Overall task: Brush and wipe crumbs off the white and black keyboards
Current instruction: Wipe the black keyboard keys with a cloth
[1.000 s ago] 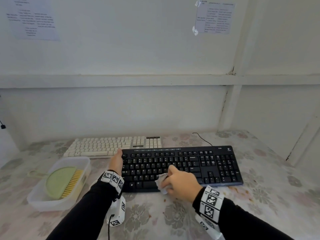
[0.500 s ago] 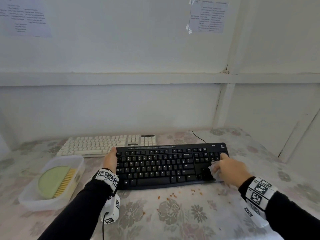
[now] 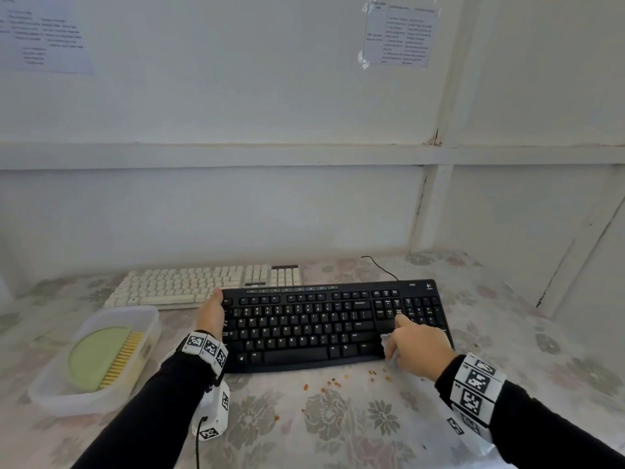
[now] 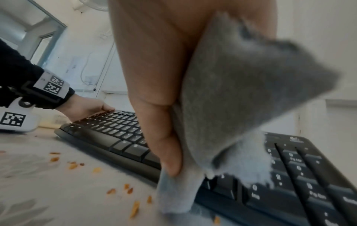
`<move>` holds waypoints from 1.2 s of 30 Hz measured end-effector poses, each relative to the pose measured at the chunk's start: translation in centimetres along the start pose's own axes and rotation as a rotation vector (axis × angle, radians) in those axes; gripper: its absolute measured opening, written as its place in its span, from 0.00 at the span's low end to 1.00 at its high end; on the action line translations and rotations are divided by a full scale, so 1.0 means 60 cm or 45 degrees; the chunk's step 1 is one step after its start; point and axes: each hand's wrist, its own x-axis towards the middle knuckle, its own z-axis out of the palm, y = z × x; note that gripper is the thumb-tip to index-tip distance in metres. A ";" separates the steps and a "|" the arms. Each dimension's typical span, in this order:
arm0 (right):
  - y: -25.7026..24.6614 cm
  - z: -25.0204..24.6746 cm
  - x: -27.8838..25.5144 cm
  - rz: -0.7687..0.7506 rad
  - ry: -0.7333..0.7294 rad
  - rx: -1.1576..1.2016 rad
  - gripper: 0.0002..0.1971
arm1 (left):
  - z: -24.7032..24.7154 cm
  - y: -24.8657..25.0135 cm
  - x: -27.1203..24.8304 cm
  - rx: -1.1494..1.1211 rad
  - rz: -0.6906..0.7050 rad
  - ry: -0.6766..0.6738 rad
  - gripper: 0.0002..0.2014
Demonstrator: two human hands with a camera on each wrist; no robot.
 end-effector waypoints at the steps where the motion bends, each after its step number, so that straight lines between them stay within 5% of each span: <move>1: 0.000 -0.002 0.002 -0.004 0.051 0.048 0.15 | 0.000 0.001 -0.001 -0.004 -0.001 0.008 0.42; 6: -0.007 0.013 0.007 -0.104 0.066 0.102 0.14 | -0.006 -0.002 0.008 -0.013 -0.047 -0.024 0.51; 10: 0.006 0.012 0.008 0.085 0.027 -0.018 0.13 | -0.017 -0.020 0.049 0.002 -0.060 -0.028 0.57; 13: 0.022 -0.005 0.014 0.232 0.166 -0.042 0.13 | -0.023 -0.031 0.070 0.016 -0.056 -0.041 0.56; 17: 0.019 -0.012 0.030 0.158 0.326 0.068 0.12 | -0.017 -0.025 0.059 0.011 -0.047 -0.037 0.54; 22: -0.008 0.008 0.022 -0.040 0.045 0.043 0.13 | -0.012 -0.017 0.040 0.017 -0.043 -0.020 0.54; 27: 0.004 0.009 0.007 0.060 -0.136 -0.006 0.12 | -0.011 -0.015 0.036 0.014 -0.027 -0.021 0.55; 33: 0.052 -0.038 0.054 0.158 0.412 0.338 0.13 | -0.009 -0.012 0.029 0.016 0.005 -0.023 0.55; 36: 0.045 -0.043 0.079 0.086 0.507 0.356 0.17 | -0.013 -0.017 0.038 -0.002 -0.017 -0.018 0.56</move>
